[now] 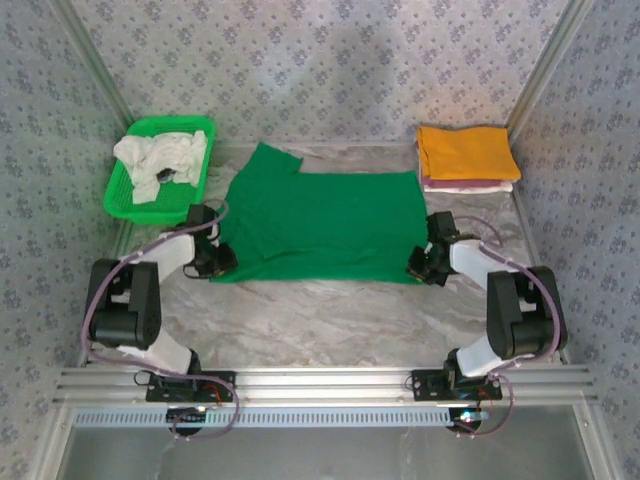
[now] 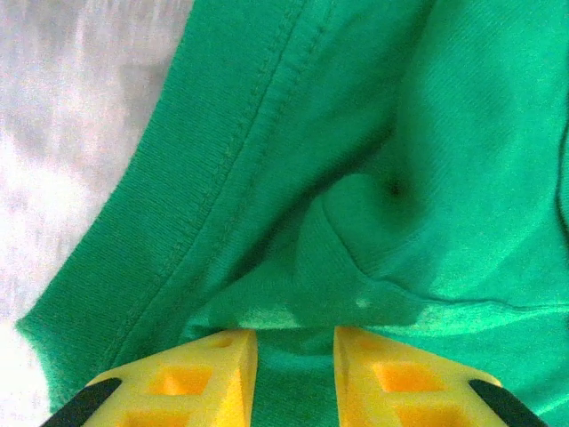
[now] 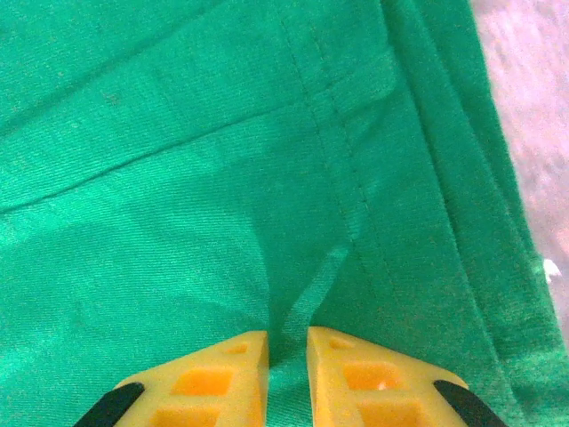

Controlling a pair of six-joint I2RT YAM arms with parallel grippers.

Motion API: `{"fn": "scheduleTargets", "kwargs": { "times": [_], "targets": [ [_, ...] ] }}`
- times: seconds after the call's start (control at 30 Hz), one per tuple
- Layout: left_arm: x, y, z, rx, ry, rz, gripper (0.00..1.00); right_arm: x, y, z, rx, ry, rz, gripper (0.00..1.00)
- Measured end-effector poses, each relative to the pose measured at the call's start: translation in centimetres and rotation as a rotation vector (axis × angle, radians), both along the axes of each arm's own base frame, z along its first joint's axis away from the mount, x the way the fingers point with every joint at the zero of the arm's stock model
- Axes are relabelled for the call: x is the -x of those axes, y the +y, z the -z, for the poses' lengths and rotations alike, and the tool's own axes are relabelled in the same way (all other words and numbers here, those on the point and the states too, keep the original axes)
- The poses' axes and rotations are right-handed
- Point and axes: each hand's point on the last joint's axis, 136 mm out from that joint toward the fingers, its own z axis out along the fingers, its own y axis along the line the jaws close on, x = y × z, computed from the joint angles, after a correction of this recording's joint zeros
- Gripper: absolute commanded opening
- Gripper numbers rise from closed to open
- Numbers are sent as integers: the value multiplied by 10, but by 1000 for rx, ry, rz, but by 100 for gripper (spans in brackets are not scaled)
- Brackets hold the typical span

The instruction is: Fold and stack the t-shirts

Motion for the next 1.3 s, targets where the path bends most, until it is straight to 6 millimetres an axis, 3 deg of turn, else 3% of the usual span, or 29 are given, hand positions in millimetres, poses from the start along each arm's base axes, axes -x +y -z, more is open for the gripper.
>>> {"fn": "scheduleTargets", "kwargs": {
  "times": [0.13,0.23,0.37,0.5,0.57,0.63,0.83,1.13,1.3],
  "targets": [
    [41,3,-4,20,24,-43,28,18,-2,-4,2,23,2,22],
    [52,5,-17,23,5,-57,28,19,0,-14,0,7,-4,23],
    [38,-3,-48,10,-49,-33,32,9,7,-28,0,-27,-29,23],
    [17,-34,-81,43,-146,37,36,0,12,-37,-1,-58,-42,23],
    [12,-52,-85,62,-158,69,39,0,12,-35,-1,-51,-41,23],
    [9,-66,-79,75,-144,87,42,1,13,-30,0,-38,-41,23],
    [8,-83,-45,77,-55,92,43,-2,15,-24,1,-29,-42,23],
    [2,-101,-32,96,-43,90,43,-5,15,-18,2,-24,-42,23],
    [0,-105,-24,99,-32,81,27,-6,15,-13,4,-12,-42,23]
  ]
}}
